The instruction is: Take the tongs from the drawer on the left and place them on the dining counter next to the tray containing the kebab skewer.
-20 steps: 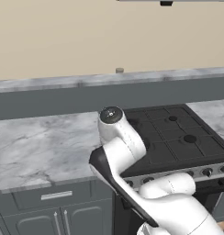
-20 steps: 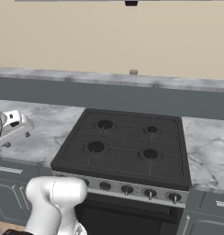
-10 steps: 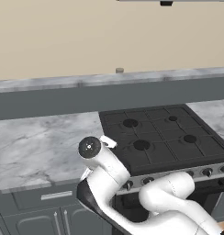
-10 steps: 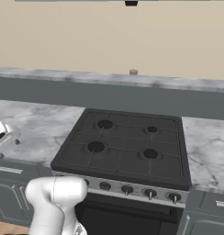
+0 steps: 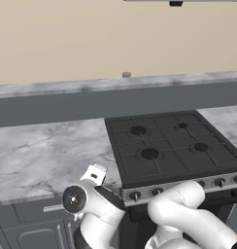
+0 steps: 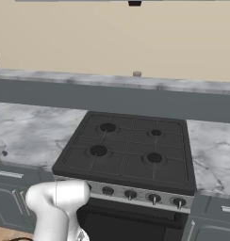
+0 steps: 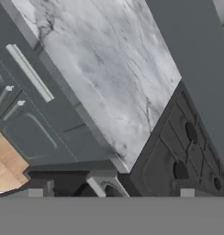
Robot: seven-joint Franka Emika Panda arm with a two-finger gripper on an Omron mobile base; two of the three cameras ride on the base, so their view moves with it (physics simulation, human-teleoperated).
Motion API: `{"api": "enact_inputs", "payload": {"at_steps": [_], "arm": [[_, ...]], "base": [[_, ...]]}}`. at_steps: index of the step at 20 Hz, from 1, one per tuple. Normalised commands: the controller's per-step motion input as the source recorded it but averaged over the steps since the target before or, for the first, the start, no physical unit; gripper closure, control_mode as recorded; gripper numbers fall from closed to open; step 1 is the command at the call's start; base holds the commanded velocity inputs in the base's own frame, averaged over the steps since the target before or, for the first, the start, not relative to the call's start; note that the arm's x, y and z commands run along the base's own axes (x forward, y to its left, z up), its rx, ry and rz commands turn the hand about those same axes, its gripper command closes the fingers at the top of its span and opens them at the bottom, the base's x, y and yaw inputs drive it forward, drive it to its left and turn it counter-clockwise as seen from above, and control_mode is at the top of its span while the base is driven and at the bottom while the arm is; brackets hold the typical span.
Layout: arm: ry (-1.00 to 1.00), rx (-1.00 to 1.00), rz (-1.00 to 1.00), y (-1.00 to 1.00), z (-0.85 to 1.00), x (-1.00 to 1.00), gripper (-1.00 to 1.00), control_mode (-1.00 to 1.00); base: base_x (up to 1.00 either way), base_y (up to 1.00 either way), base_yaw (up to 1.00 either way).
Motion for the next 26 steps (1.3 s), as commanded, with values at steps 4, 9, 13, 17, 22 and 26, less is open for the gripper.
{"api": "enact_inputs", "payload": {"at_steps": [4,9,13,17,22,26], "arm": [[-0.01,-0.11,0.03,0.23,-0.40,0.00,-1.00,-1.00],[-0.05,-0.19,0.01,0.19,-0.41,0.00,-1.00,-1.00],[-0.06,-0.21,0.00,0.23,-0.50,0.00,-1.00,-1.00],[-0.03,-0.18,0.00,0.17,-0.45,0.00,-1.00,-1.00],[-0.08,-0.11,0.03,0.29,-0.32,0.00,-1.00,-1.00],[-0.11,-0.07,0.06,0.31,-0.24,0.00,-1.00,-1.00]], "base": [[0.00,0.00,0.00],[0.00,0.00,0.00],[0.00,0.00,0.00],[0.00,0.00,0.00],[0.00,0.00,0.00],[0.00,0.00,0.00]]}}
